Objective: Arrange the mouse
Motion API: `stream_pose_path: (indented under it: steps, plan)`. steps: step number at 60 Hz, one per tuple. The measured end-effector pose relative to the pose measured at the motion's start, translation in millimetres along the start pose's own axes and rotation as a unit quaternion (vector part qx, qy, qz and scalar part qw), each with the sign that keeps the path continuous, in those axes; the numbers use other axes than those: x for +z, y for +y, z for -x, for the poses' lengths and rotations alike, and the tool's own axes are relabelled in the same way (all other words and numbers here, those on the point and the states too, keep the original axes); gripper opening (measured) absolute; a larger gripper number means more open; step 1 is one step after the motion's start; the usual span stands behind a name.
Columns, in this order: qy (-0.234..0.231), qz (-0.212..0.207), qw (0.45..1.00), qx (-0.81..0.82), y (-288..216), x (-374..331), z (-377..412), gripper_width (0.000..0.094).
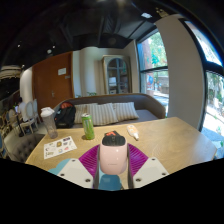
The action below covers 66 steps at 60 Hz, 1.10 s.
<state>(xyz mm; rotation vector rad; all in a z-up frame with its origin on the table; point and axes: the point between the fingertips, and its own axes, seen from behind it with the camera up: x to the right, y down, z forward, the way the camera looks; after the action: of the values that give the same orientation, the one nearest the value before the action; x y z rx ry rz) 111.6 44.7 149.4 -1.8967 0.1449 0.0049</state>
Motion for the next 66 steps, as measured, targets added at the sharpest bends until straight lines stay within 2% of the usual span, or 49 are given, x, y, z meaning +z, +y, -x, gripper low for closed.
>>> stream_pose_path:
  steps: [3,13,26,29,40,42,45,48,54,66]
  plan:
    - [-0.022,0.001,1.000,-0.005,14,-5,43,0.0387]
    - [-0.058,0.075,0.995,-0.041,97,13,128,0.0386]
    - [-0.039,0.146,0.987,-0.049,160,25,135,0.0404]
    - [-0.030,0.158,0.986,-0.037,170,24,132,0.0435]
    - [-0.046,0.168,0.984,-0.042,172,22,133,0.0567]
    - [-0.055,0.170,0.983,-0.044,172,19,135,0.0665]
    - [-0.063,0.170,0.982,-0.046,171,11,136,0.0866]
    - [-0.064,0.164,0.983,-0.048,168,2,133,0.0829]
    - [-0.060,0.156,0.984,-0.058,164,-20,122,0.0839]
    - [-0.091,0.146,0.985,-0.017,163,-80,115,0.0840]
